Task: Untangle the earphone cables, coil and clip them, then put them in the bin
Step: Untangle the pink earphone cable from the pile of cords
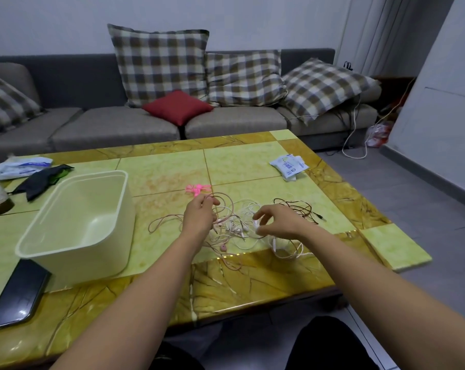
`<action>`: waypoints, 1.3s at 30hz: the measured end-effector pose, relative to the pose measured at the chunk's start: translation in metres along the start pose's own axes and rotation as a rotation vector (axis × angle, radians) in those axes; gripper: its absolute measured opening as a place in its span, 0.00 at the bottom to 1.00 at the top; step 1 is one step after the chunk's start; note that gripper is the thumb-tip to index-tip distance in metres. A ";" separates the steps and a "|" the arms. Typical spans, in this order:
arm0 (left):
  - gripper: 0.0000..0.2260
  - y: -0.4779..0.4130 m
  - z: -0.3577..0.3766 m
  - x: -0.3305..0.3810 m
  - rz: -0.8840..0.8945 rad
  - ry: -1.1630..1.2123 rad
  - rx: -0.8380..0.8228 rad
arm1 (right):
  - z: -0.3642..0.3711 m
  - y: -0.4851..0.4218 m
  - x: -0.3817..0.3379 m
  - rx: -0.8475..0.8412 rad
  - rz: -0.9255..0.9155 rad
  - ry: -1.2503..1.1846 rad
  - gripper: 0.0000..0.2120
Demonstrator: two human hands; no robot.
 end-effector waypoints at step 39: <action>0.10 0.003 -0.012 -0.010 -0.070 0.043 -0.014 | 0.039 -0.001 -0.031 -0.287 -0.030 -0.345 0.07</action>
Point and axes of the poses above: each hand's wrist, its own y-axis away from the middle knuckle, its own z-axis out of the palm, x = y × z, the point moved 5 cm from there along -y, towards the middle knuckle, and after that the axes turned 4 degrees about x, right-handed, at the moved point
